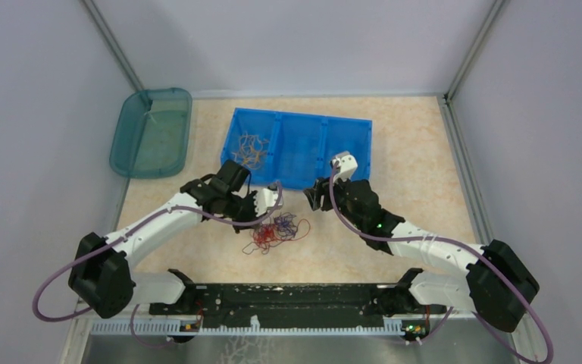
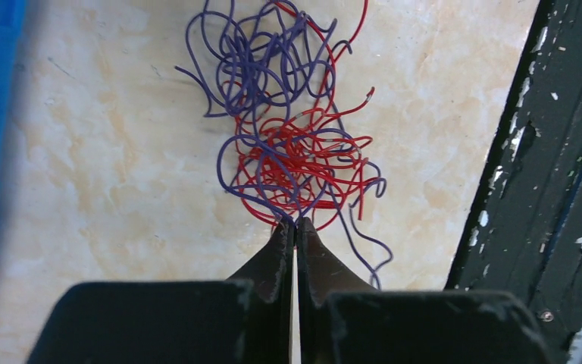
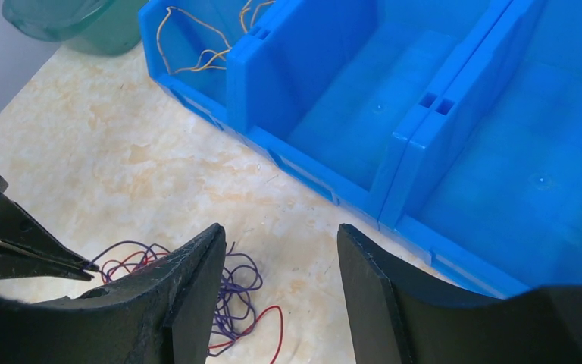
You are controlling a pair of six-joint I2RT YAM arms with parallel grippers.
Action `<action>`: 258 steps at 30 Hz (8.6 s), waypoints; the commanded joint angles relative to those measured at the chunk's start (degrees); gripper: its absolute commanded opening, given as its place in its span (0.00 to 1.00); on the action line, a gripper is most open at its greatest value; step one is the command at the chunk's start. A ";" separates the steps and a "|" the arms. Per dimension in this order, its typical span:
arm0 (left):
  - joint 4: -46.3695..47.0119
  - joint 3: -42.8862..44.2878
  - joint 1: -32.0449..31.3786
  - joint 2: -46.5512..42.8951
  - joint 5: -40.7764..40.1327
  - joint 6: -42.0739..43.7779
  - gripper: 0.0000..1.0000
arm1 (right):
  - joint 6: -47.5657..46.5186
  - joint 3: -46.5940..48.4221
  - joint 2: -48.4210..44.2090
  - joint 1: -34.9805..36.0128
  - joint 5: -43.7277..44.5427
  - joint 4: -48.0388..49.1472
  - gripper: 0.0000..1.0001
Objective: Untangle the cables
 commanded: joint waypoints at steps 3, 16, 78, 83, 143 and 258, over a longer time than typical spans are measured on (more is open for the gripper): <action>-0.45 4.06 -0.19 -1.03 -1.15 0.04 0.00 | 0.84 1.62 -2.14 0.05 1.16 2.62 0.56; -12.15 16.66 -0.18 -5.66 5.51 6.51 0.00 | -1.82 -1.38 -3.93 0.05 -11.87 15.93 0.73; -25.34 63.48 -0.29 2.54 28.08 0.93 0.00 | -3.12 4.33 20.05 12.23 -10.50 36.96 0.55; -14.85 63.92 -0.27 -0.19 25.71 -3.56 0.00 | -0.89 -0.11 22.18 12.20 -7.88 41.50 0.54; 43.58 29.20 -0.18 8.03 -6.29 -9.14 0.00 | -1.00 -4.48 -6.71 -1.64 29.43 11.00 0.67; 20.02 -11.78 -4.49 -1.86 10.79 29.92 0.49 | 9.77 -4.25 1.04 6.12 -28.37 -19.15 0.51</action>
